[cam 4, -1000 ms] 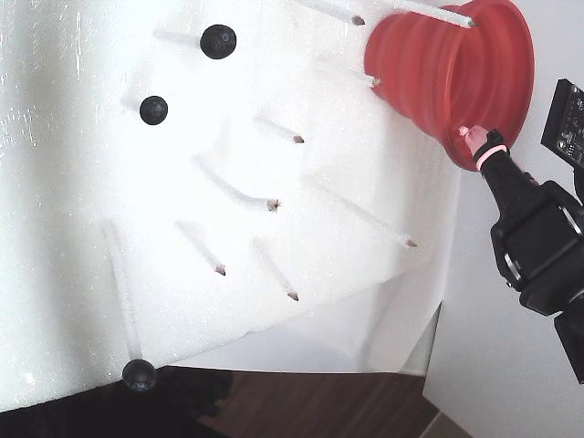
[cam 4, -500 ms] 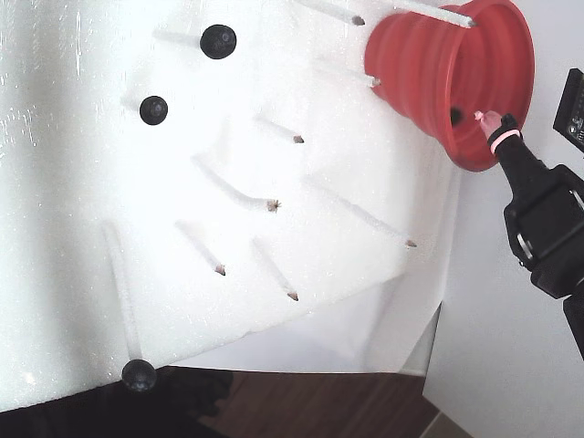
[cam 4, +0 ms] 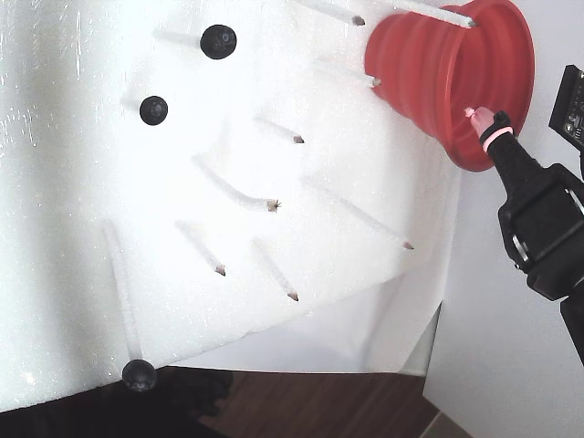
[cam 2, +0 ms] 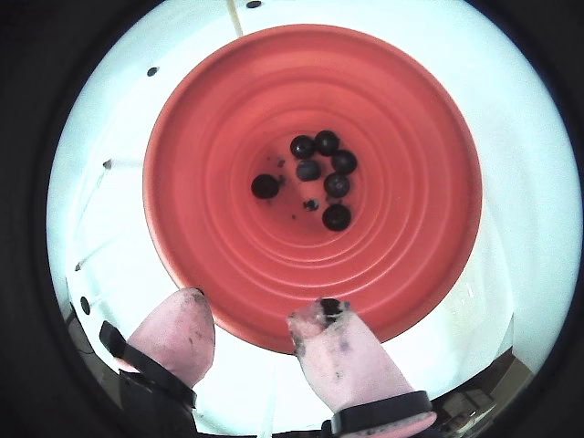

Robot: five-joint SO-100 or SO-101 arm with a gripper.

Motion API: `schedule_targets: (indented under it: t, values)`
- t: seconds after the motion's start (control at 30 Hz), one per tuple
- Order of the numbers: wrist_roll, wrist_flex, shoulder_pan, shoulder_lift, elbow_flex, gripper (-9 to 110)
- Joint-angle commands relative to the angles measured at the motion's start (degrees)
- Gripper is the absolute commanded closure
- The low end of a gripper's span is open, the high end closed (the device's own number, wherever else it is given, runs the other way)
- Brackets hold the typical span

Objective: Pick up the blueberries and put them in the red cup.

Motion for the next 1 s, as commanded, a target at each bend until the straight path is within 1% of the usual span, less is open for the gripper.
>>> schedule_targets:
  t: [0.0, 0.97]
  values:
    - [0.35, 0.7, -1.05, 10.11, -0.18, 85]
    - [1.05, 8.61, -5.63, 22.41, 11.25, 86]
